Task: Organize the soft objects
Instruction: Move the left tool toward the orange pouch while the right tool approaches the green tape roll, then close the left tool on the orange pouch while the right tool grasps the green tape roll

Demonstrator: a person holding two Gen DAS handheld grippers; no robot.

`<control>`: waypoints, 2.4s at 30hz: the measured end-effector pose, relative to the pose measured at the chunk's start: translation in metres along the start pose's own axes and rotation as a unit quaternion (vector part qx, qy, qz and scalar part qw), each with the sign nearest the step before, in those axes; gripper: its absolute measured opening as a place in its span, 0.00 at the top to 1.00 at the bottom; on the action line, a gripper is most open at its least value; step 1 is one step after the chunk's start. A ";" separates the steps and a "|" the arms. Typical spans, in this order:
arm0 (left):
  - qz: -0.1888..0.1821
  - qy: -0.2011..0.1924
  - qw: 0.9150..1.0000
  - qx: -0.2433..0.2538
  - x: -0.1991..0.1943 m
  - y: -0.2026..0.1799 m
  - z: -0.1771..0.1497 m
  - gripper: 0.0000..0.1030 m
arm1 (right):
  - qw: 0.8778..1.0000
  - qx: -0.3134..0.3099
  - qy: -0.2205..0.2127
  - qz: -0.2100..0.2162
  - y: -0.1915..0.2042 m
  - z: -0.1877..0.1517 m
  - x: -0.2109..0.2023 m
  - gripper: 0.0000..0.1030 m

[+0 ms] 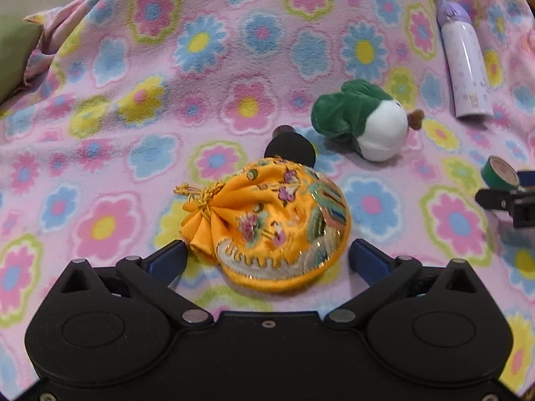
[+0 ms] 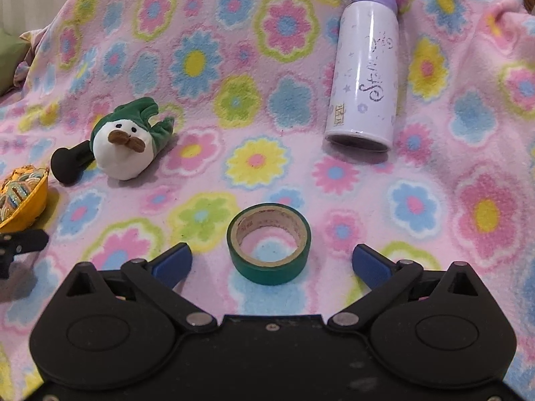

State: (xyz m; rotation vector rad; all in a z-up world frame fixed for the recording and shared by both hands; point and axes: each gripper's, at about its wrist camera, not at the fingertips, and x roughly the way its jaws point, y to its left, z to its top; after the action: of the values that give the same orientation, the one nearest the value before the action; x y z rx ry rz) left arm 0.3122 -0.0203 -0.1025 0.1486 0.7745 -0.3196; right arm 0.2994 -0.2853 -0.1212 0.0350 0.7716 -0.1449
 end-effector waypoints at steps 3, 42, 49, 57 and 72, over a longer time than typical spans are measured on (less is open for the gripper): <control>0.015 -0.013 1.000 0.016 0.000 -0.007 -0.001 0.02 | 1.000 -0.004 0.004 0.001 0.001 0.001 0.002 0.00; 0.005 -0.011 1.000 0.004 0.000 -0.002 -0.001 0.02 | 0.993 -0.066 -0.041 0.086 0.044 0.004 0.002 0.51; -0.017 -0.010 1.000 -0.004 -0.005 0.005 0.002 0.05 | 0.993 -0.073 -0.046 0.080 0.046 0.004 0.001 0.52; -0.027 -0.021 0.999 -0.013 -0.006 0.006 0.015 0.05 | 0.993 -0.071 -0.046 0.082 0.046 0.004 0.002 0.51; -0.048 0.006 0.999 0.021 0.000 -0.014 0.017 0.29 | 0.993 -0.066 -0.047 0.085 0.045 0.004 0.002 0.50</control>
State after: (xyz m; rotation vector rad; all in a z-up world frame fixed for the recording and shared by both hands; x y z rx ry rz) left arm 0.3190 -0.0377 -0.0906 0.1528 0.7884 -0.4254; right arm 0.3098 -0.2411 -0.1209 -0.0323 0.6787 0.0657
